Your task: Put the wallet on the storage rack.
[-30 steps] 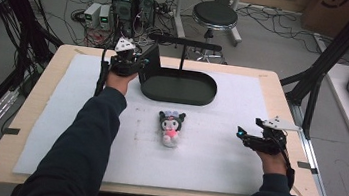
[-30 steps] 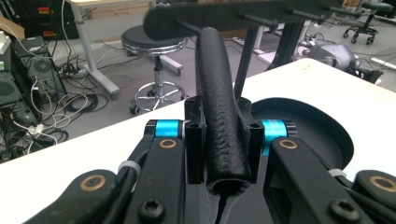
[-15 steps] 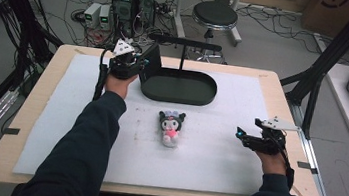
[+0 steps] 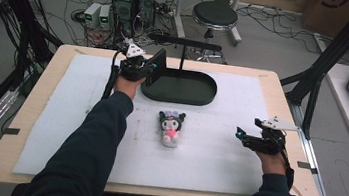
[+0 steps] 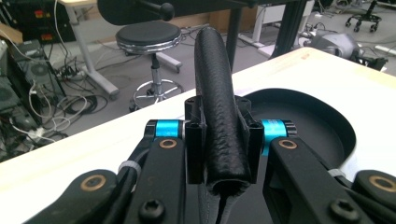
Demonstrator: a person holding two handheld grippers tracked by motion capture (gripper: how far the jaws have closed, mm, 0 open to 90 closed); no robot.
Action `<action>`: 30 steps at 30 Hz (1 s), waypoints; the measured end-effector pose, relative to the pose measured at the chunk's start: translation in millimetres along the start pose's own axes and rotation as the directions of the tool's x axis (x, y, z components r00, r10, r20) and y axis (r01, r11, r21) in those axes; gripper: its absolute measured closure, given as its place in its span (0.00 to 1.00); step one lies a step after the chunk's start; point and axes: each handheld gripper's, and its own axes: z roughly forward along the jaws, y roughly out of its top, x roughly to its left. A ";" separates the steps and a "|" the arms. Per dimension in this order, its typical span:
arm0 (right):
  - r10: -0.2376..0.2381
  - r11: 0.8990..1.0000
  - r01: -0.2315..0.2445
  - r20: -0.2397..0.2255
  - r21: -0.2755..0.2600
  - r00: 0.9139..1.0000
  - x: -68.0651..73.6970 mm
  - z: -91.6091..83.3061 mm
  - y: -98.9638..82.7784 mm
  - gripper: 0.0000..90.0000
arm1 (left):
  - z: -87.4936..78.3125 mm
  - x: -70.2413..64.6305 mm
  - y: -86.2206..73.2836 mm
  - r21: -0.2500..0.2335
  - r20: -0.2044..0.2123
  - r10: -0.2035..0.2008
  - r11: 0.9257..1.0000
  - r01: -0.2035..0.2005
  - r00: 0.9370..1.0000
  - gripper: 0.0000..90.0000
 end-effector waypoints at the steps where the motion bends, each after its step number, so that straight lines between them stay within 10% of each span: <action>1: -0.001 1.000 0.001 0.000 0.002 1.000 -0.3 -0.3 -0.2 0.24 | 4.4 0.2 -0.4 -0.001 -0.004 0.003 1.000 -0.003 1.000 0.85; 17: 0.010 1.000 -0.010 -0.005 0.005 1.000 -2.9 -1.2 -3.2 0.24 | 51.1 -1.6 -23.2 0.071 -0.098 0.052 0.996 -0.045 0.994 0.85; 30: 0.009 1.000 -0.009 -0.008 0.002 1.000 -1.6 -3.0 -2.9 0.24 | 62.9 -32.8 -21.8 0.088 0.048 -0.014 0.996 0.010 0.999 0.59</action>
